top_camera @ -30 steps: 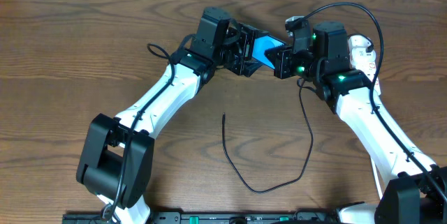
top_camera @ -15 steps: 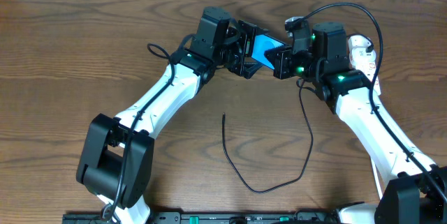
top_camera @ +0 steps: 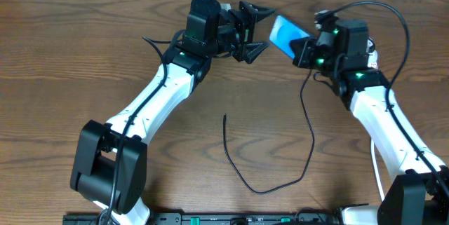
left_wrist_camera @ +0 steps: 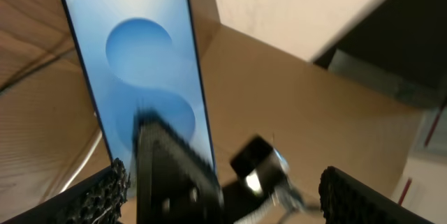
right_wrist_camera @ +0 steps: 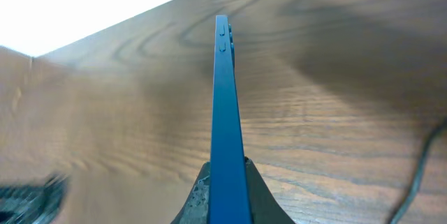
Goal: Plug charger to phone and switch on socket
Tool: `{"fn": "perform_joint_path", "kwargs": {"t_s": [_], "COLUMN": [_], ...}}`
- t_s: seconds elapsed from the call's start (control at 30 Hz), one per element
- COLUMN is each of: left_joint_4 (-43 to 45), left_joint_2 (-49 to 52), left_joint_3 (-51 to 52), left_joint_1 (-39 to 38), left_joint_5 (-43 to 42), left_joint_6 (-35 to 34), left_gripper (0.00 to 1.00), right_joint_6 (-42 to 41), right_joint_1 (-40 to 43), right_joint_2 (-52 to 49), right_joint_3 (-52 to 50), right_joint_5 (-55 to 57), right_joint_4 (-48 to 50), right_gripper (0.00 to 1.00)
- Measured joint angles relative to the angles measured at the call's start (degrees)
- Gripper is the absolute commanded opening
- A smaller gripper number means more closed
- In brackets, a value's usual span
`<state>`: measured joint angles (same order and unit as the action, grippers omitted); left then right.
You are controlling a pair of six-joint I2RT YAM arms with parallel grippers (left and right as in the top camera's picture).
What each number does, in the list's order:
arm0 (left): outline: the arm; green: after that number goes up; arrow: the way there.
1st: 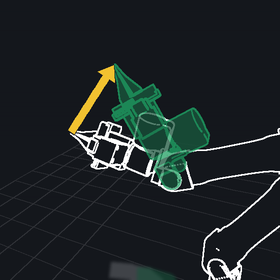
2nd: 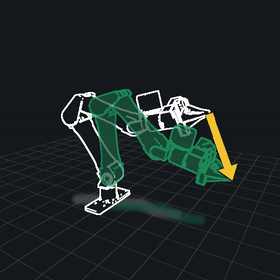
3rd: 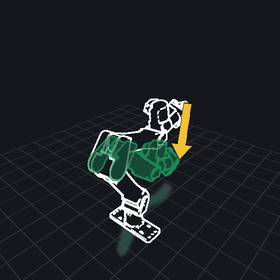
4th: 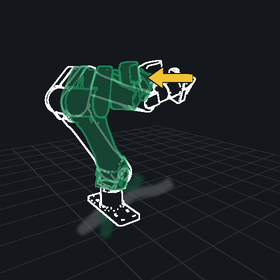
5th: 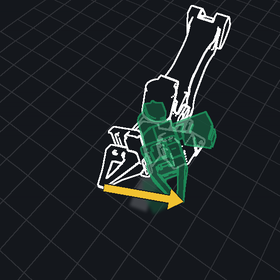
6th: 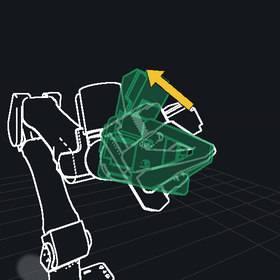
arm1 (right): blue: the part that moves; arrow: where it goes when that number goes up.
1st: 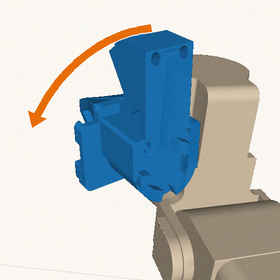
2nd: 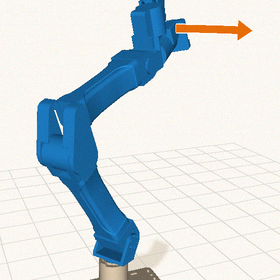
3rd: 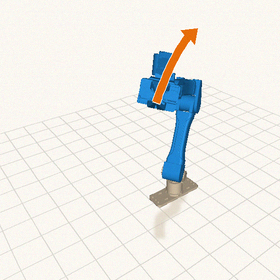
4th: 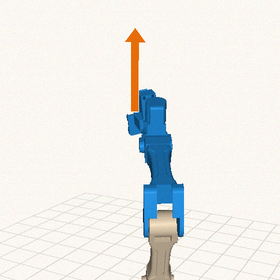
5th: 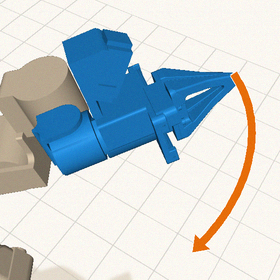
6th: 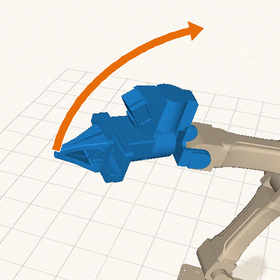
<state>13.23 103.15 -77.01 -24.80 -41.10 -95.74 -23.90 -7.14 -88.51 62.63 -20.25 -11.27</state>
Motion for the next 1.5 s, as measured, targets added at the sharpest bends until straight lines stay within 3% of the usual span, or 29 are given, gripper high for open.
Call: {"fn": "perform_joint_path", "kwargs": {"t_s": [0.37,0.57,0.77,1.4,1.5], "left_joint_4": [0.55,0.68,0.66,1.01,1.16], "left_joint_2": [-0.31,-0.31,-0.31,-0.31,-0.31], "left_joint_3": [-0.04,-0.04,-0.04,-0.04,-0.04], "left_joint_1": [0.24,1.29,1.84,1.84,1.84], "left_joint_5": [-1.03,-0.85,2.29,17.73,18.58], "left_joint_6": [6.27,7.54,7.74,7.65,6.75], "left_gripper": [0.88,0.88,0.88,0.88,0.93], "right_joint_6": [-28.04,-40.28,-51.56,-68.74,-71.23], "right_joint_1": [6.14,6.62,6.60,-1.42,-2.67], "right_joint_2": [-0.13,-0.15,-0.15,-0.15,-0.15], "right_joint_3": [0.00,0.00,0.00,0.00,0.00], "right_joint_5": [-4.61,-11.17,-16.13,-17.42,-17.20], "right_joint_4": [6.91,15.63,17.49,23.96,24.00], "right_gripper": [0.01,0.01,0.01,0.01,0.01]}}
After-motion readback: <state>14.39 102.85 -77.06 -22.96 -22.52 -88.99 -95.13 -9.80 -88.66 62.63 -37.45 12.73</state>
